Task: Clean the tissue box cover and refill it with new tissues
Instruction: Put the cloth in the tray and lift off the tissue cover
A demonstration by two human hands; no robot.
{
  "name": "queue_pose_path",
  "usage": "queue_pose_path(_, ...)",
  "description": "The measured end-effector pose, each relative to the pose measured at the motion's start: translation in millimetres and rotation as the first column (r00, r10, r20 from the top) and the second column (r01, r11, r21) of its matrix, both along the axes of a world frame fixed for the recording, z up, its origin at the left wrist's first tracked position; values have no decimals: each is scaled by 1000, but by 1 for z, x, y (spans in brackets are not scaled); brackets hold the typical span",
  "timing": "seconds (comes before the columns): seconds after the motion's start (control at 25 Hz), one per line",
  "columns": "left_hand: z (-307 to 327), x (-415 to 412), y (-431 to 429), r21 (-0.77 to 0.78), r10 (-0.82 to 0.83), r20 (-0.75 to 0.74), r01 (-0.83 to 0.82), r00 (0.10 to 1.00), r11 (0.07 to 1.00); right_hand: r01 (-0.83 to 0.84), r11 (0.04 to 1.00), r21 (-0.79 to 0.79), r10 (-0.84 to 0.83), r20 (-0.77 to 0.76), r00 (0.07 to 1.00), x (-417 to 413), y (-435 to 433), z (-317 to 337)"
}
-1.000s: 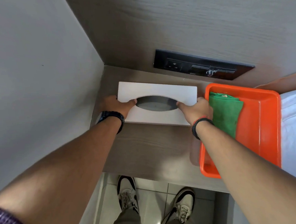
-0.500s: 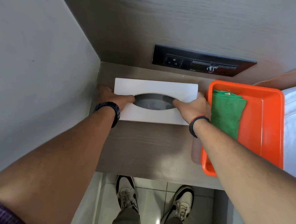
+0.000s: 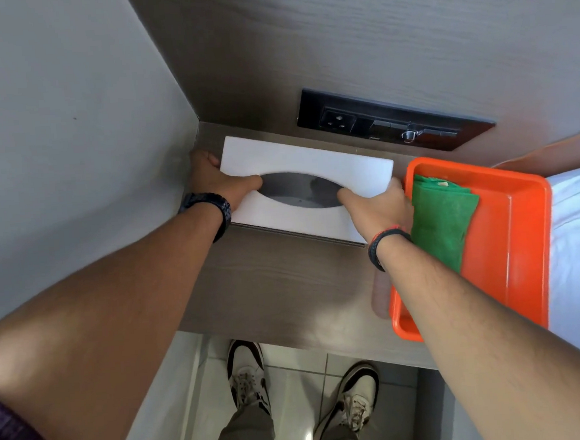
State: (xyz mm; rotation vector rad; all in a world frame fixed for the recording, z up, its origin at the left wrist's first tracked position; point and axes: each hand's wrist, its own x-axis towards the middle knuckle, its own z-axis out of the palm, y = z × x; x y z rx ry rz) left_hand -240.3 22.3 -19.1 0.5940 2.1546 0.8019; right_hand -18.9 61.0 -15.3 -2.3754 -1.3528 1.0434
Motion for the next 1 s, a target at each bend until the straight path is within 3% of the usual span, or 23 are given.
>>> queue_pose_path(0.16, 18, 9, -28, 30, 39, -75, -37, 996, 999, -28, 998, 59, 25, 52, 998, 4, -16, 19)
queue_pose_path(0.44, 18, 21, -104, -117, 30, -81, -39, 996, 992, -40, 990, -135, 40, -1, 999, 19, -99, 11)
queue_pose_path(0.84, -20, 26, -132, -168, -4, -57, -5, 998, 986, -115, 975, -192, 114, -16, 993, 23, -118, -22)
queue_pose_path(0.92, -16, 26, -127, -154, -124, -197, 94, 973, 984, -183, 979, -94, 195, 131, 972, 21, -116, -15)
queue_pose_path(1.0, -7, 27, -117, -185, -385, -484, 338, 786, 923, -402, 908, 117, 339, 359, 869, 24, -112, -7)
